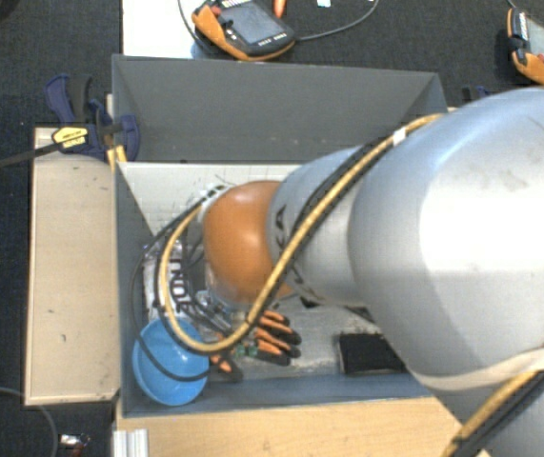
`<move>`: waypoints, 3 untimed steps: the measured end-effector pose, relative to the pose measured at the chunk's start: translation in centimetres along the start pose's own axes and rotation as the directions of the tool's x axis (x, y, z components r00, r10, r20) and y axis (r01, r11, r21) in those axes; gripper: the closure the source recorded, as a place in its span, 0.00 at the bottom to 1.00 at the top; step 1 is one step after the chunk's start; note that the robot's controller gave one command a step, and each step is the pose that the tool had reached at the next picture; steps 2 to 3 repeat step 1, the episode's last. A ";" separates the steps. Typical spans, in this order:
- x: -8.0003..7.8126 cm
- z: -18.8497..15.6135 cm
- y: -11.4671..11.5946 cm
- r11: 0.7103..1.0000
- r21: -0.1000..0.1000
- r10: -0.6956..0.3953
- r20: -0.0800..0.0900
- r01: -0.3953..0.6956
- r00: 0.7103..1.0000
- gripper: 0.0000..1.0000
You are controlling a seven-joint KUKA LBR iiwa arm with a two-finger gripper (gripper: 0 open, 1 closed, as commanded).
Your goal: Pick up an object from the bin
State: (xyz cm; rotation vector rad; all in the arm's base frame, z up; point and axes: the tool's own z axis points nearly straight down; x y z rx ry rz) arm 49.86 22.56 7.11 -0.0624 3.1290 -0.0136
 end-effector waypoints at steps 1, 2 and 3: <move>0.1 -4.3 0.0 1.000 0.000 0.001 -0.006 -0.001 1.000 1.00; 0.1 -4.3 0.0 1.000 0.000 0.001 -0.006 -0.001 1.000 1.00; 0.1 -4.3 0.0 1.000 0.000 0.001 -0.006 -0.001 1.000 1.00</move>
Offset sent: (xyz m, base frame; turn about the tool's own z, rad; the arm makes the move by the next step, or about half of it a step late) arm -0.0027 -0.0005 0.0288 0.0002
